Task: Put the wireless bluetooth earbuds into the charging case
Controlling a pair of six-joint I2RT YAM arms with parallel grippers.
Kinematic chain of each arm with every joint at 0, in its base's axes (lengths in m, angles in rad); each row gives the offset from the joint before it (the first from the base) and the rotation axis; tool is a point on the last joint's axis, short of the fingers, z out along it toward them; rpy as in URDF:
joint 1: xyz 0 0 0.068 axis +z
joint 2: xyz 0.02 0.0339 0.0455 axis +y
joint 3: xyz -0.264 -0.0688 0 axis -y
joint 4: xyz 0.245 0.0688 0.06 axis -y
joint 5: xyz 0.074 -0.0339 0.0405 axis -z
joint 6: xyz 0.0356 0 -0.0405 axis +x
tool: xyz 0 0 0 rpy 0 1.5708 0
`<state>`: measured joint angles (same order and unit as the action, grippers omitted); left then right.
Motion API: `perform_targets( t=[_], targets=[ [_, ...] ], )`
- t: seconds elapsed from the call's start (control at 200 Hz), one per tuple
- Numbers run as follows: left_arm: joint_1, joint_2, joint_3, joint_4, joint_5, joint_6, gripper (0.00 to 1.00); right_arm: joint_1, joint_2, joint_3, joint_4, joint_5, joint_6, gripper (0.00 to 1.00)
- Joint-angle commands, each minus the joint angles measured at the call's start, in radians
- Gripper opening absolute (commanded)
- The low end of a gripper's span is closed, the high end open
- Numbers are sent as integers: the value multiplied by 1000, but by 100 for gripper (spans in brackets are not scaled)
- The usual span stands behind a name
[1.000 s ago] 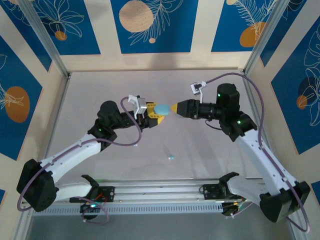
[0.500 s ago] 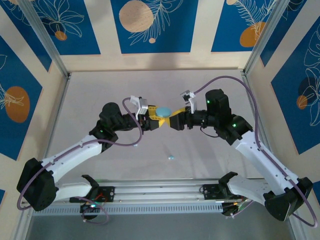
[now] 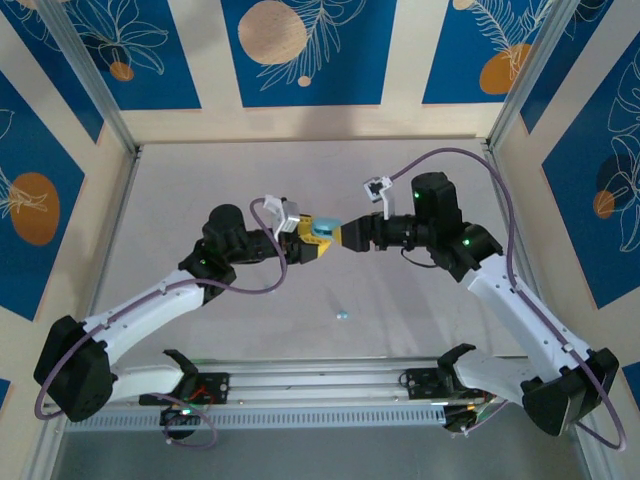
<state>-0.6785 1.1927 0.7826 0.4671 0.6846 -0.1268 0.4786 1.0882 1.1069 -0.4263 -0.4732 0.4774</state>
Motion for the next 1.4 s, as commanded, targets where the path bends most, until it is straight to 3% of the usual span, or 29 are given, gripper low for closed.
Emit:
perform_targets(
  t=[0.0,0.32,0.585,0.755,0.87,0.995,1.161,1.396],
  targets=[
    [-19,-44,1,21,96,47,21,-31,26,21,20,1,68,65],
    [-19,-60,-32,106,73,20,21,-28,47,46,-33,37,78,66],
    [-20,-88,-59,81,-46,39,22,-31,-48,48,-39,16,91,67],
    [-19,-128,-86,74,-137,61,21,-54,-153,20,-127,158,115,66],
    [-19,-163,-111,76,-186,67,21,-86,-161,-6,-273,303,165,59],
    [-19,-208,-129,73,-220,69,21,-95,-97,-71,-357,279,236,51],
    [-19,-264,-151,65,-267,70,21,1,44,-188,-382,261,366,47],
    [-19,-307,-153,19,-298,100,21,220,162,-366,-168,286,581,48]
  ],
)
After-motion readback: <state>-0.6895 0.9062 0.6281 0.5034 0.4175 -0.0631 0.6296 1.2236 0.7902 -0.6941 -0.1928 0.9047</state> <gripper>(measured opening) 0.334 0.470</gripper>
